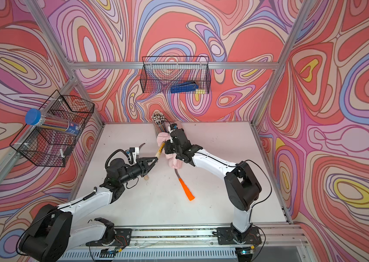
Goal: Wipe small sickles with rags
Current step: Wipe the small sickle.
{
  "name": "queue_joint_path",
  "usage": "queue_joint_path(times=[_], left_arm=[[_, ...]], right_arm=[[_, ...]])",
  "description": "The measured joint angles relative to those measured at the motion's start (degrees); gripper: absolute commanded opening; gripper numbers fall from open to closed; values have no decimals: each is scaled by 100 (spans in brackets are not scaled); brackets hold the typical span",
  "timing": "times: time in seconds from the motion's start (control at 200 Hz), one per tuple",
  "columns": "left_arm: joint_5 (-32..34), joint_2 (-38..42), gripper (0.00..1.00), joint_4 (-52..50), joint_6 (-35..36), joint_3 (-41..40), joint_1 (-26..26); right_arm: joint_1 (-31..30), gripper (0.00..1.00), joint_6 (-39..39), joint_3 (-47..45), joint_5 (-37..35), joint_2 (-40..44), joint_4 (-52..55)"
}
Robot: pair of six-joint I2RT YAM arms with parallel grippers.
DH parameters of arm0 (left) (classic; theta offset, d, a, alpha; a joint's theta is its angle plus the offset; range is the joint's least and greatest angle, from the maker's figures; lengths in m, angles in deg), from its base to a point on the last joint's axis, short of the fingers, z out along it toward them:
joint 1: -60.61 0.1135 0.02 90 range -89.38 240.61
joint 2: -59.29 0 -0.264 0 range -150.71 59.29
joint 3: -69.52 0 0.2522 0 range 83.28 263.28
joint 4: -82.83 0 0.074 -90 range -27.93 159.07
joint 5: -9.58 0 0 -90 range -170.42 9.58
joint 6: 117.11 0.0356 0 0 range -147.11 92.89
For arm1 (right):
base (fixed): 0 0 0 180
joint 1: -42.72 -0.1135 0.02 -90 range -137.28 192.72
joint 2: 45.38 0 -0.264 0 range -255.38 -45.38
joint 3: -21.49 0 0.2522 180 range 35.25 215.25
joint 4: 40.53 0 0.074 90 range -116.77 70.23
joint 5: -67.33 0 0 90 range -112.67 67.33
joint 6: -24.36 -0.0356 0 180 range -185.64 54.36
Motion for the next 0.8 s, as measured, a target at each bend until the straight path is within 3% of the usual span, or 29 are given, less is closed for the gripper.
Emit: queue_joint_path(times=[0.255,0.591,0.801], left_arm=[[4,4,0,-4,0,0,0],[-57,4,0,0,0,0,-7],[-74,4,0,24,2,0,-7]], right_arm=[[22,0,-2,111,-177,-2,238],[726,0,212,693,-337,-76,605],[802,0,461,1298,-601,-76,929]])
